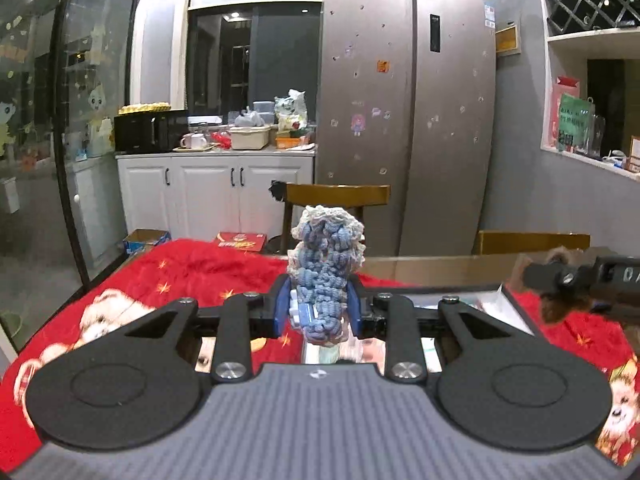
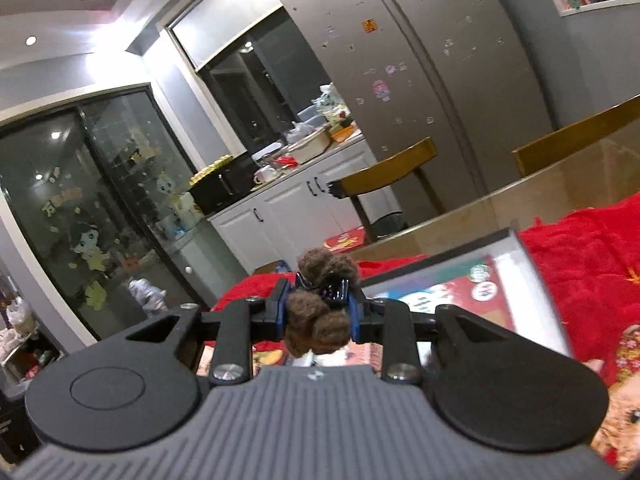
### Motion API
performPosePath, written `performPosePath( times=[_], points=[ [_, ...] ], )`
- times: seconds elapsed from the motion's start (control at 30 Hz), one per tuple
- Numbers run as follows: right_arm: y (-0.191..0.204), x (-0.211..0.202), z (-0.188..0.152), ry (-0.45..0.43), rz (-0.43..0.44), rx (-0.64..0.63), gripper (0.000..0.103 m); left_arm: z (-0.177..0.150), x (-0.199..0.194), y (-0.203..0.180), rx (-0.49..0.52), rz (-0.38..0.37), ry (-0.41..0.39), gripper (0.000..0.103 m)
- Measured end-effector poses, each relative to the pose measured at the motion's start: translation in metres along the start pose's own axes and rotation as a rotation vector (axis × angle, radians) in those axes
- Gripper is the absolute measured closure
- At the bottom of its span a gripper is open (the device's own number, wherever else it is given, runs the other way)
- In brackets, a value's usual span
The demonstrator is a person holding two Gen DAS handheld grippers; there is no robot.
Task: Organize objects
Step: 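Lift the blue scrunchie and pom-pom clip and carry both over the box, then lower the scrunchie and pom-pom clip into the box and open both grippers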
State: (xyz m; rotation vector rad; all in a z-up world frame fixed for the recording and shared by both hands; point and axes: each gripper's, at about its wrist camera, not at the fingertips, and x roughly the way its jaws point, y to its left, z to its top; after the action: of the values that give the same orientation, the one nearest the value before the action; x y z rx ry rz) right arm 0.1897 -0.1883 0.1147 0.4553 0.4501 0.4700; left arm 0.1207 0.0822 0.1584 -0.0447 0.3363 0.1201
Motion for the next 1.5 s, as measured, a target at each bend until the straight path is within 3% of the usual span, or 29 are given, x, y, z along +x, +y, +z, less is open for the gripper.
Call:
performPosePath(
  times=[0.2, 0.4, 0.63, 0.9, 1.03, 1.5],
  points=[
    [0.011, 0.032, 0.010, 0.016, -0.007, 0.012, 0.070, 0.025, 0.025, -0.001, -0.023, -0.038, -0.002, 0.070],
    [-0.004, 0.072, 0.022, 0.050, -0.001, 0.096, 0.070, 0.031, 0.073, -0.002, -0.040, -0.105, 0.069, 0.070],
    [-0.027, 0.106, 0.011, 0.062, -0.026, 0.130, 0.068, 0.016, 0.136, 0.013, -0.071, -0.149, 0.189, 0.070],
    [-0.045, 0.153, -0.023, 0.207, -0.097, 0.126, 0.069, -0.025, 0.190, 0.017, -0.046, -0.162, 0.339, 0.070],
    [-0.046, 0.164, -0.036, 0.252, -0.095, 0.129, 0.068, -0.038, 0.202, 0.014, -0.028, -0.148, 0.366, 0.070],
    [-0.032, 0.172, -0.050, 0.271, -0.111, 0.074, 0.068, -0.054, 0.217, 0.016, -0.019, -0.150, 0.376, 0.070]
  ],
)
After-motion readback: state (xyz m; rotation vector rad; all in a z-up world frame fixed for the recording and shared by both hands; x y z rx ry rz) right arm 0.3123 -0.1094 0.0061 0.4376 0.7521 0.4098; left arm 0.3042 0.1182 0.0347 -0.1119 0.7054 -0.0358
